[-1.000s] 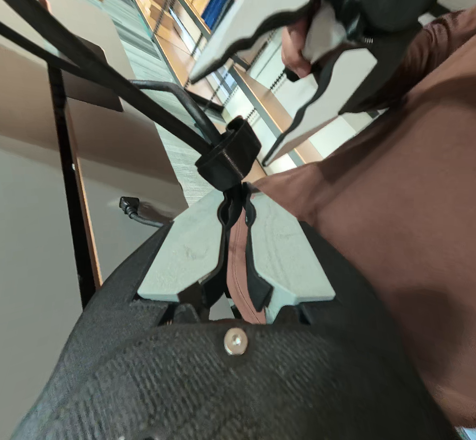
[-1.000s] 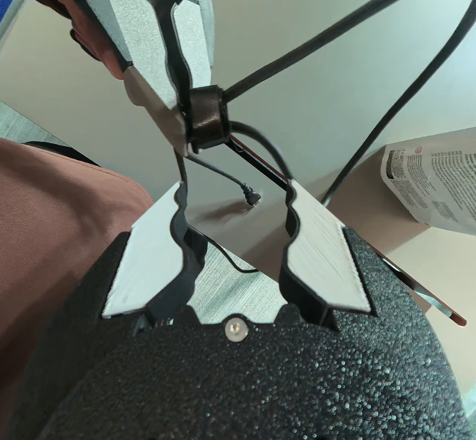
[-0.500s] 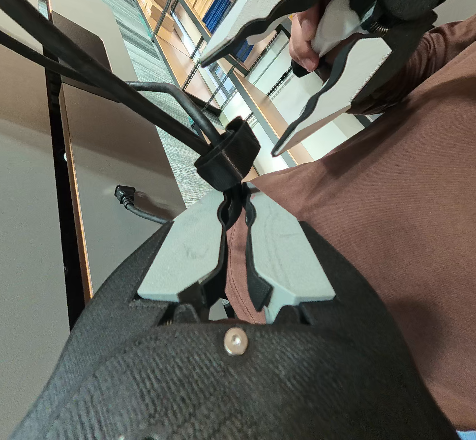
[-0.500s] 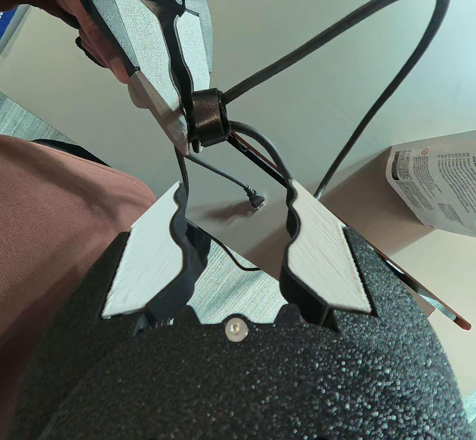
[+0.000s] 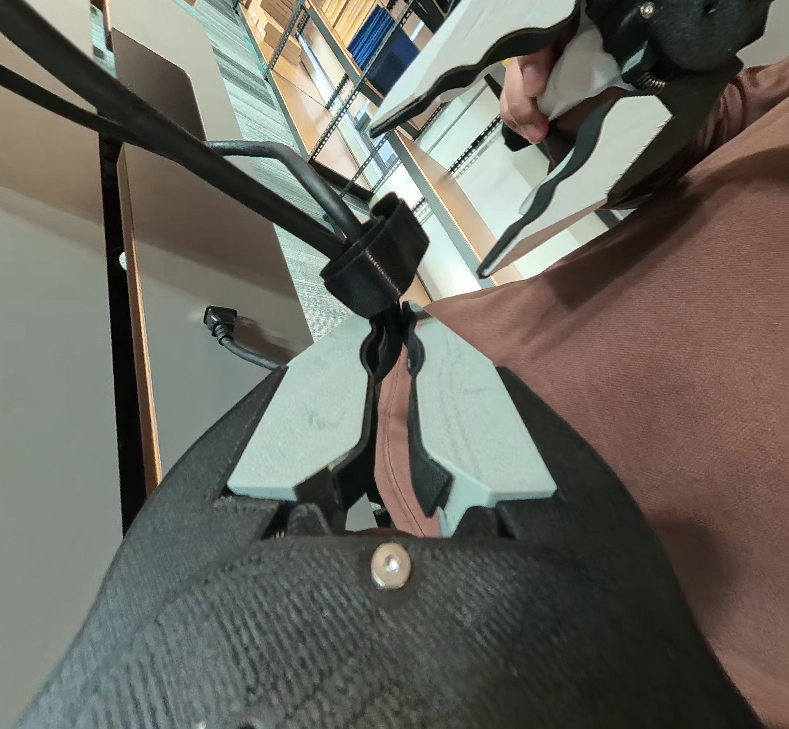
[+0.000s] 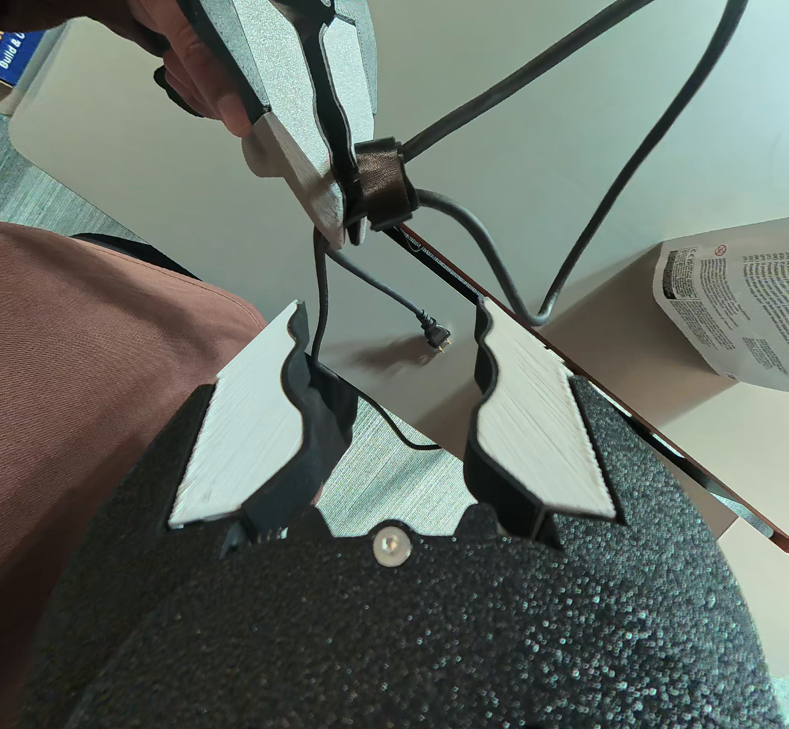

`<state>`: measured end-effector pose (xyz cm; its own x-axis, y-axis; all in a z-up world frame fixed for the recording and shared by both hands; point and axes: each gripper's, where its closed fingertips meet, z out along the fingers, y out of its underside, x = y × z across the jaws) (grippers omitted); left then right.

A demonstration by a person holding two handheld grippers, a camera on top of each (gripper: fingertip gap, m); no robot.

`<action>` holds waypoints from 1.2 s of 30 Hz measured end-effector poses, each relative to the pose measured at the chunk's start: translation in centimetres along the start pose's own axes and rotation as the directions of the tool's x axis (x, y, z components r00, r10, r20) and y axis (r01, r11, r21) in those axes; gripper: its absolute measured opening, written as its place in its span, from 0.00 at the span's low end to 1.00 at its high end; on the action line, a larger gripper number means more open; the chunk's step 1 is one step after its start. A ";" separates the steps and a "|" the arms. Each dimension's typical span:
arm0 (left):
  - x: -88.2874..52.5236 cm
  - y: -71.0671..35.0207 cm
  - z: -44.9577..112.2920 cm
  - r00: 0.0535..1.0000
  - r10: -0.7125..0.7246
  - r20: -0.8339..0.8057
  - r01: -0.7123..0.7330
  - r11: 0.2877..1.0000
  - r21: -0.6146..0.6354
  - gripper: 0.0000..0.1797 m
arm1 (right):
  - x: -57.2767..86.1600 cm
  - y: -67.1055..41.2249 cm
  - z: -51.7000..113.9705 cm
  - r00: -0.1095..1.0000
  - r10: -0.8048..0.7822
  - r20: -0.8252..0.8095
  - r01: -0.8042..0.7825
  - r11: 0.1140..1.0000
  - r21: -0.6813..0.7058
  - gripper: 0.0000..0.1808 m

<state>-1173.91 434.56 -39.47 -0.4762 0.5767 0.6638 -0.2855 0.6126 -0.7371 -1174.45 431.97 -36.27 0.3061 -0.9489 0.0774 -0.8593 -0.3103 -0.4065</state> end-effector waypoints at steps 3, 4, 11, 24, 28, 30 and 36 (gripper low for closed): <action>-0.3 -0.2 -0.1 1.000 -0.014 0.005 0.014 1.000 0.017 0.03 | 0.0 -0.1 -0.1 1.000 0.002 0.001 -0.002 1.000 0.002 0.43; -0.5 -0.3 -0.1 1.000 -0.019 0.007 0.019 1.000 0.024 0.03 | 0.0 -0.1 -0.1 1.000 0.003 0.002 -0.003 1.000 0.002 0.43; -1.3 -1.2 -0.7 0.998 -0.044 0.033 0.042 0.996 0.074 0.04 | -0.1 -0.2 -0.1 1.000 0.005 0.008 -0.005 1.000 0.002 0.43; -1.0 -1.4 -0.6 0.999 -0.033 0.030 0.030 0.997 0.070 0.04 | -0.3 -0.1 0.2 1.000 0.008 0.023 -0.008 1.000 -0.004 0.43; -0.3 -1.4 -0.2 1.000 0.006 0.020 -0.006 0.999 0.034 0.04 | -0.5 0.0 0.2 1.000 0.007 0.028 -0.006 1.000 -0.010 0.43; 0.2 -1.4 0.0 1.000 0.027 0.008 -0.027 1.000 0.011 0.04 | -0.5 0.2 0.4 0.999 0.008 0.032 -0.007 1.000 -0.016 0.43; 1.2 -1.0 0.3 0.997 0.073 -0.011 -0.074 0.996 -0.044 0.04 | -1.1 1.2 1.0 0.997 0.010 0.075 -0.007 0.999 -0.041 0.43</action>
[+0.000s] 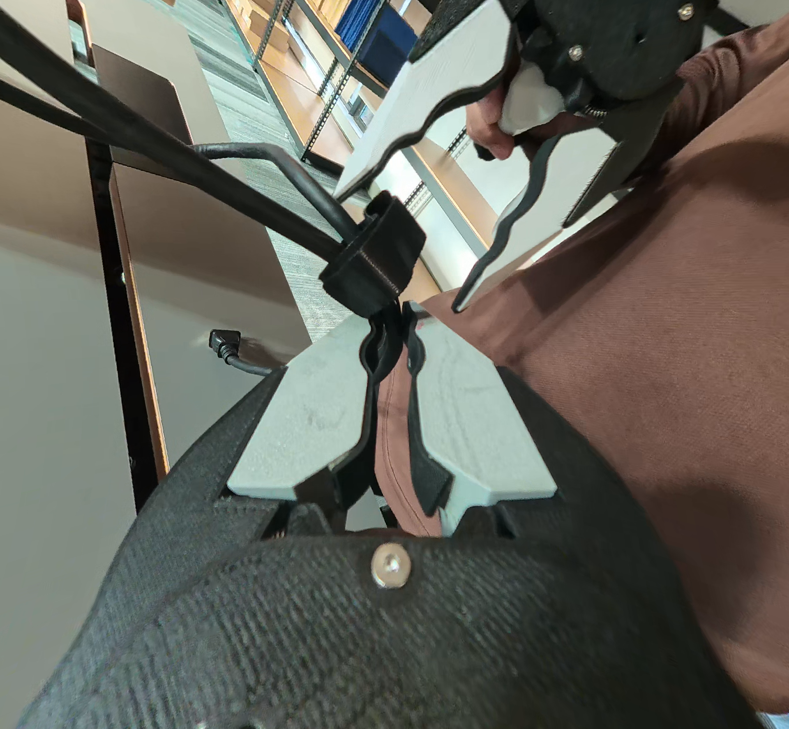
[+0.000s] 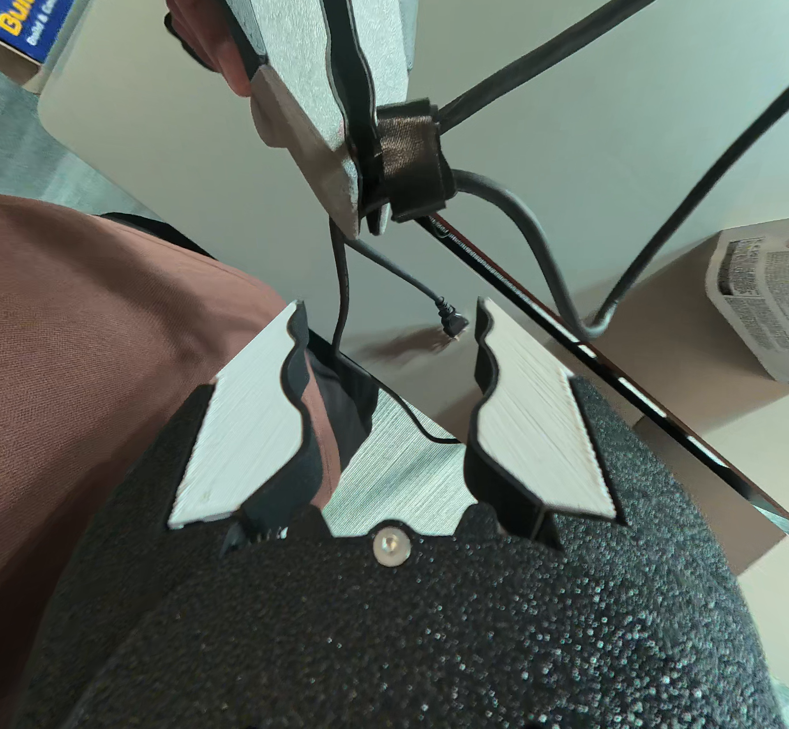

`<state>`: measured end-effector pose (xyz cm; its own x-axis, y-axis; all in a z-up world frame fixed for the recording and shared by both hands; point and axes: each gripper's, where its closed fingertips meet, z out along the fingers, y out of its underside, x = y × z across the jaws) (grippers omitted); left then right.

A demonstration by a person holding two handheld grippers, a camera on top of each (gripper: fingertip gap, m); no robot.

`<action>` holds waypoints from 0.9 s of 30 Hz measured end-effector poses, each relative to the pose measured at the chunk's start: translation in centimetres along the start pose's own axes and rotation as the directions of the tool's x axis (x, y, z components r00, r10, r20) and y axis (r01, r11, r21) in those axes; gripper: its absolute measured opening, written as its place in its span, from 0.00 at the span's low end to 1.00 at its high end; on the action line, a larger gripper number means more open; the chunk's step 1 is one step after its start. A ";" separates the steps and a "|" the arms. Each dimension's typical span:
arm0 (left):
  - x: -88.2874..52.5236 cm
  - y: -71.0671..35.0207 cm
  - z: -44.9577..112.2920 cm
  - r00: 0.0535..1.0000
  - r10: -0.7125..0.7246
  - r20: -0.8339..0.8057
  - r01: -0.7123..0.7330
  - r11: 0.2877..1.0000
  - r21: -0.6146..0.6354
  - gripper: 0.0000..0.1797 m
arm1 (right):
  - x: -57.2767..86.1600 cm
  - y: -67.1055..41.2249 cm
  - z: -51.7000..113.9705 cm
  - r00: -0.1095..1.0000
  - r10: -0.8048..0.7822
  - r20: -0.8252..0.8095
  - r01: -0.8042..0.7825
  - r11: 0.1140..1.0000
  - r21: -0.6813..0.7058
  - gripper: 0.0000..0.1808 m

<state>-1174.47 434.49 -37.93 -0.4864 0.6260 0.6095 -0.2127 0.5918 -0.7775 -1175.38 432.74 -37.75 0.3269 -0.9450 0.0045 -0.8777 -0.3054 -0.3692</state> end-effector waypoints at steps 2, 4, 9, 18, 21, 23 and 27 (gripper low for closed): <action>0.2 0.1 0.1 1.000 0.010 0.001 -0.010 1.000 -0.012 0.04 | -0.7 0.6 0.7 0.998 0.027 0.060 -0.027 1.000 -0.013 0.43; 0.2 0.1 0.2 1.000 0.018 0.014 -0.018 1.000 -0.022 0.04 | -1.0 1.4 0.8 0.990 0.068 0.125 -0.067 0.998 -0.012 0.40; -0.4 -0.1 0.7 0.995 -0.035 0.090 0.034 0.999 0.018 0.04 | 0.0 1.9 -0.8 0.933 0.227 0.279 -0.264 0.959 0.102 0.34; 0.0 0.2 1.6 0.966 -0.017 0.257 -0.001 0.998 0.067 0.05 | 0.4 -1.5 -2.7 0.686 0.321 0.653 -0.593 0.766 0.247 0.16; 0.0 -0.1 1.4 0.950 0.050 0.309 -0.069 0.996 0.052 0.04 | 0.3 -2.4 -3.3 0.643 0.289 0.709 -0.631 0.725 0.277 0.13; -0.3 0.0 1.2 0.920 0.124 0.373 -0.136 0.991 0.005 0.05 | 0.4 -2.6 -3.4 0.647 0.281 0.709 -0.635 0.713 0.297 0.12; -0.5 0.0 1.3 0.822 0.314 0.476 -0.300 0.948 -0.107 0.06 | 0.3 -3.0 -3.3 0.631 0.277 0.725 -0.653 0.694 0.304 0.22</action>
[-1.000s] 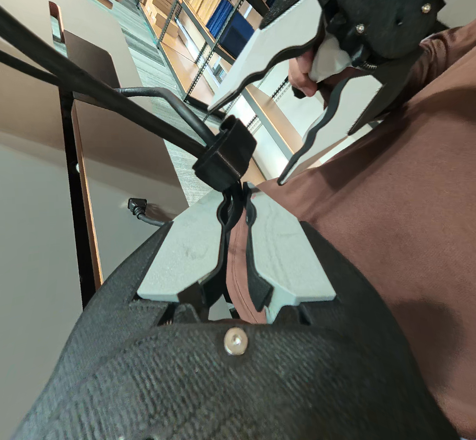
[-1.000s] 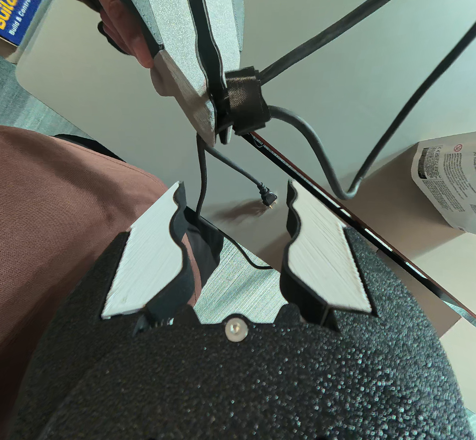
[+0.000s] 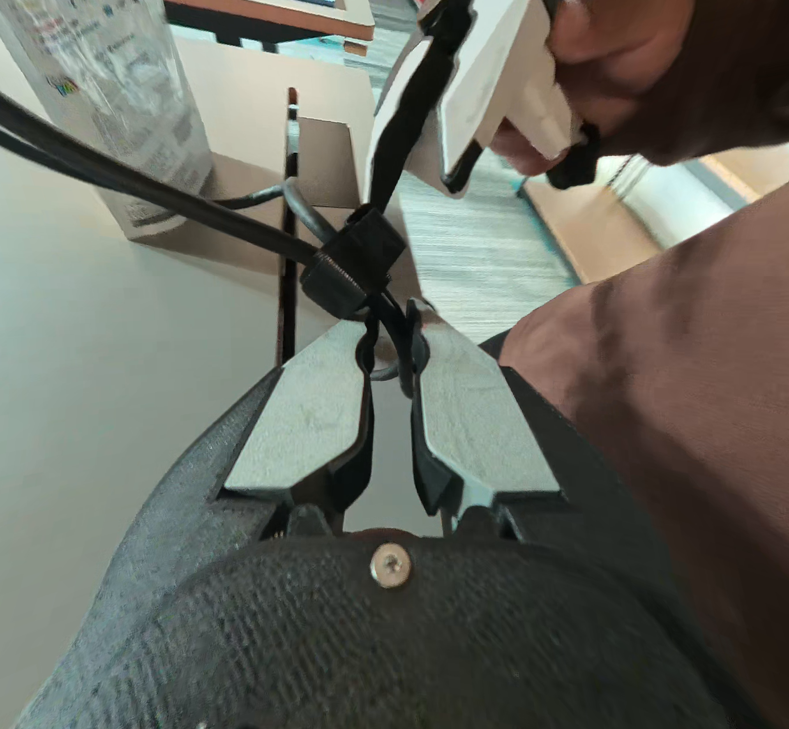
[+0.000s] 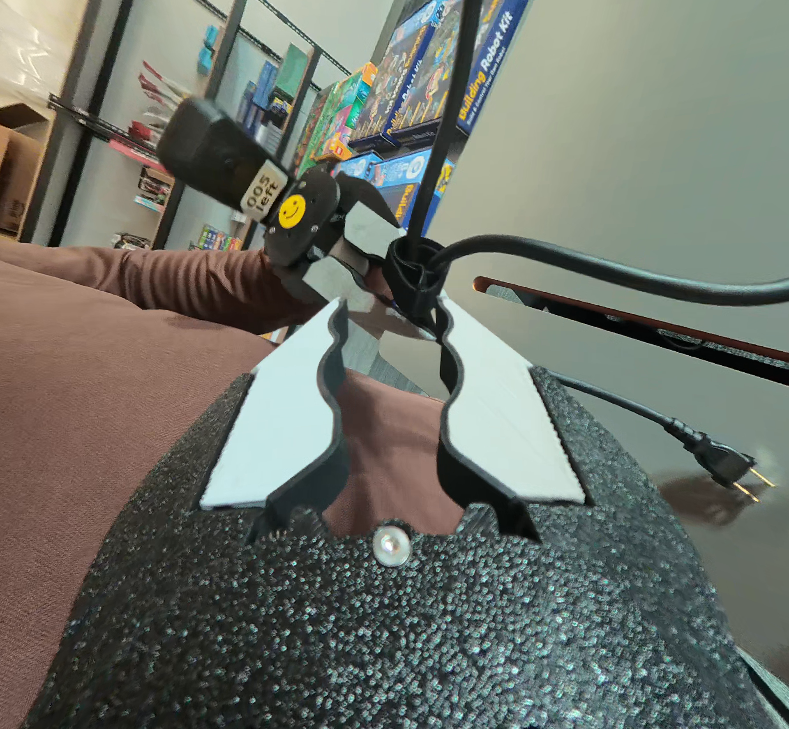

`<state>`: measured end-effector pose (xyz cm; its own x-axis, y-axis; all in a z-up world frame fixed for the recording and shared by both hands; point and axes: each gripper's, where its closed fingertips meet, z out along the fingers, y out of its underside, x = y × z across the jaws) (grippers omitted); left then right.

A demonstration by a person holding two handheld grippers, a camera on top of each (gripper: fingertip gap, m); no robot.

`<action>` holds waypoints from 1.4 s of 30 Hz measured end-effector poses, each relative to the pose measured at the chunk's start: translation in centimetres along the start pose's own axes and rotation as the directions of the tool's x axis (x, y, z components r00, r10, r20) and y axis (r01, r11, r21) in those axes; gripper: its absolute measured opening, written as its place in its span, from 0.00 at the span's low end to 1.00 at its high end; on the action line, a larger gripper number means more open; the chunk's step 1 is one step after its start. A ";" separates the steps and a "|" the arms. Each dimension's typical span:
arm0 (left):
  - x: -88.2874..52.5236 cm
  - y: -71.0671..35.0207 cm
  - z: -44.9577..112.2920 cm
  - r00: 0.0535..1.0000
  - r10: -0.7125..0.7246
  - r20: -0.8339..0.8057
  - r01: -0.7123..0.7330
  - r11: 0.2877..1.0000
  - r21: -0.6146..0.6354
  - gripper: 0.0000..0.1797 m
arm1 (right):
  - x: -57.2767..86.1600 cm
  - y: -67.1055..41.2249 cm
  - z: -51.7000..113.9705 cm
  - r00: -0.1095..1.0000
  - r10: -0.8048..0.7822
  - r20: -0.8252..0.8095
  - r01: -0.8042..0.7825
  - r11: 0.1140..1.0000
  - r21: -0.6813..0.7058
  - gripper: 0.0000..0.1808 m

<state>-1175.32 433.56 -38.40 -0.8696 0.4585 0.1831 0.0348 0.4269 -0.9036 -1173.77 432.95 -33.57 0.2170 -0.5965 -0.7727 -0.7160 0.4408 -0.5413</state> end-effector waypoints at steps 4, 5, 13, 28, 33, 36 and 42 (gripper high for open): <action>0.4 -0.2 0.3 0.987 0.144 0.068 -0.141 0.989 -0.034 0.06 | 0.5 0.4 0.9 1.000 0.028 0.012 -0.028 1.000 0.004 0.22; 0.6 -0.3 0.4 0.981 0.179 0.080 -0.176 0.983 -0.045 0.06 | 0.2 0.4 1.1 0.999 0.018 0.028 -0.019 1.000 0.016 0.15; -0.1 0.9 0.7 0.993 -0.104 0.050 0.107 0.992 -0.062 0.06 | 2.2 0.1 1.1 0.995 0.092 0.024 -0.094 0.993 0.077 0.12; 1.1 0.7 -1.6 0.898 -0.419 -0.133 0.427 0.904 0.033 0.06 | 2.0 0.1 2.8 0.934 0.332 0.135 -0.351 0.923 0.158 0.12; 0.4 1.1 -2.5 0.872 -0.456 -0.177 0.464 0.886 0.003 0.16 | 1.7 -0.2 2.1 0.964 0.253 0.086 -0.263 0.955 0.135 0.12; -2.7 -0.8 -4.0 0.818 -0.546 -0.181 0.565 0.823 0.068 0.19 | 1.3 -0.6 1.5 0.987 0.144 0.073 -0.149 0.987 0.064 0.12; -7.1 -6.2 -2.7 0.566 -0.752 -0.336 0.810 0.584 0.057 0.18 | 1.1 -1.4 0.3 0.980 -0.118 0.158 0.144 0.976 -0.162 0.11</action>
<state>-1168.01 429.78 -33.03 -0.3530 0.2006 0.9139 -0.7122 0.5758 -0.4015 -1172.36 431.92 -33.75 0.4020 -0.5308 -0.7461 -0.7753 0.2362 -0.5858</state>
